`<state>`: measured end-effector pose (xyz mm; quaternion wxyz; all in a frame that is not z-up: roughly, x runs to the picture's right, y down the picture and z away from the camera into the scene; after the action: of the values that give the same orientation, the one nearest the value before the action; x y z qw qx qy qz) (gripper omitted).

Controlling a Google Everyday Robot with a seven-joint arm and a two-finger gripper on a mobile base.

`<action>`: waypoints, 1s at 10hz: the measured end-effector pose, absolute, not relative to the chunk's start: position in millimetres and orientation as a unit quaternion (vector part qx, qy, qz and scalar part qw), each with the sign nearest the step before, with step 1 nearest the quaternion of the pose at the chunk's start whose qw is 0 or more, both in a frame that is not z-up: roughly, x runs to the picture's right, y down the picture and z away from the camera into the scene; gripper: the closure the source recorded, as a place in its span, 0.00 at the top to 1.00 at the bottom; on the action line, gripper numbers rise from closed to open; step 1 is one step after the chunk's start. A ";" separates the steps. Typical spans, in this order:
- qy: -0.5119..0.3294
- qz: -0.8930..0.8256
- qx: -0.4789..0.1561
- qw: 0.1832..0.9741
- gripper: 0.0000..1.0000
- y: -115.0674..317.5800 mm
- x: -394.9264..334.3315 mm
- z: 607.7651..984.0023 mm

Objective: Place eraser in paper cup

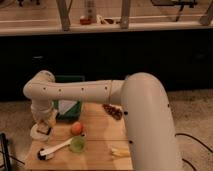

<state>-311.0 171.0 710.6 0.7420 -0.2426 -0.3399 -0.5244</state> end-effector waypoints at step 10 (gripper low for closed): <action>-0.362 -0.569 -0.226 0.703 0.00 181.4 -351.8 688.2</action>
<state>-351.8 181.4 688.2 0.7031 -0.2265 -0.3616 -0.5690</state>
